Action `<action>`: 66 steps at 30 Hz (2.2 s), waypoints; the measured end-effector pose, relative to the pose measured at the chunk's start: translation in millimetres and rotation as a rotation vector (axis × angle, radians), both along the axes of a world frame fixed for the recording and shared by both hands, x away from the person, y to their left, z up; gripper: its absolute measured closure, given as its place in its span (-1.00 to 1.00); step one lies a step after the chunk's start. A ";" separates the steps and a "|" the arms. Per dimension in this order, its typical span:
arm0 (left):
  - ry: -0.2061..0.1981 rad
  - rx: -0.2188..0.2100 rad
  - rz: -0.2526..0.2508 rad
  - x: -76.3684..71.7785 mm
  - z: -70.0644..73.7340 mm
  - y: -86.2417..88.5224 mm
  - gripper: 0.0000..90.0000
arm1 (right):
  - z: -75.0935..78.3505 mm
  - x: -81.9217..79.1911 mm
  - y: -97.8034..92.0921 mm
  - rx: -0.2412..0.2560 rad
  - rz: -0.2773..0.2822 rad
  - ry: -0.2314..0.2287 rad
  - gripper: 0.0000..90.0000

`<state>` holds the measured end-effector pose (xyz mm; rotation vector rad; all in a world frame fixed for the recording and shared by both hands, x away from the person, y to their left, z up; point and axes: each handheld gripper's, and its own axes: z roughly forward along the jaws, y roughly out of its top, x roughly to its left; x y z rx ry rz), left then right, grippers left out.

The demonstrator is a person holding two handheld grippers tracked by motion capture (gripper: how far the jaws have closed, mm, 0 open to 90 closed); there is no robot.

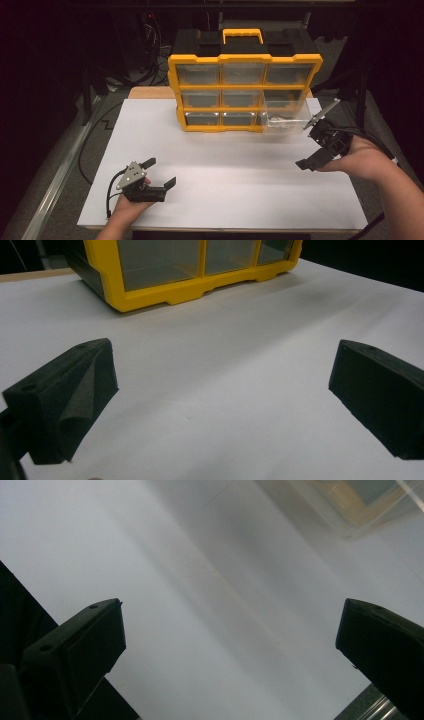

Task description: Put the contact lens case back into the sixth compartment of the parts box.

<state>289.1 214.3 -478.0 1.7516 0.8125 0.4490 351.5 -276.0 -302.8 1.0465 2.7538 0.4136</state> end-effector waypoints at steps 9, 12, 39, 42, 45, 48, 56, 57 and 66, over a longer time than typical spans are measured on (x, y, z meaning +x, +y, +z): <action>0.000 -0.001 0.002 -0.2 0.2 0.2 -0.99 | -25.9 -1.0 -1.2 0.012 -0.018 0.017 -1.00; 0.000 -0.002 0.004 -0.1 0.5 0.8 -0.99 | -37.8 0.2 -0.8 0.013 -0.029 0.030 -1.00; -0.007 -0.005 0.012 -0.2 2.0 3.2 -0.99 | -136.6 3.7 20.7 -0.043 -0.047 0.021 -1.00; 0.001 -0.004 0.013 0.1 1.6 3.2 -0.99 | -141.3 0.4 20.8 -0.004 -0.059 -0.015 -1.00; 0.000 -0.005 0.016 0.2 1.7 2.9 -0.99 | -146.2 -3.4 20.0 0.038 -0.072 -0.069 -1.00; 0.003 0.004 0.015 0.2 1.1 2.4 -0.99 | -152.0 -7.0 17.8 0.123 -0.097 -0.121 -1.00; 0.009 0.009 0.020 1.0 1.1 1.1 -0.99 | -161.2 -19.5 14.9 0.306 -0.138 -0.235 -1.00; 0.008 0.010 0.019 1.0 1.3 1.0 -0.99 | -161.8 -21.0 14.8 0.317 -0.142 -0.253 -1.00; 0.016 0.004 0.026 1.3 2.4 1.7 -0.99 | -161.3 -32.4 9.5 0.440 -0.191 -0.393 -1.00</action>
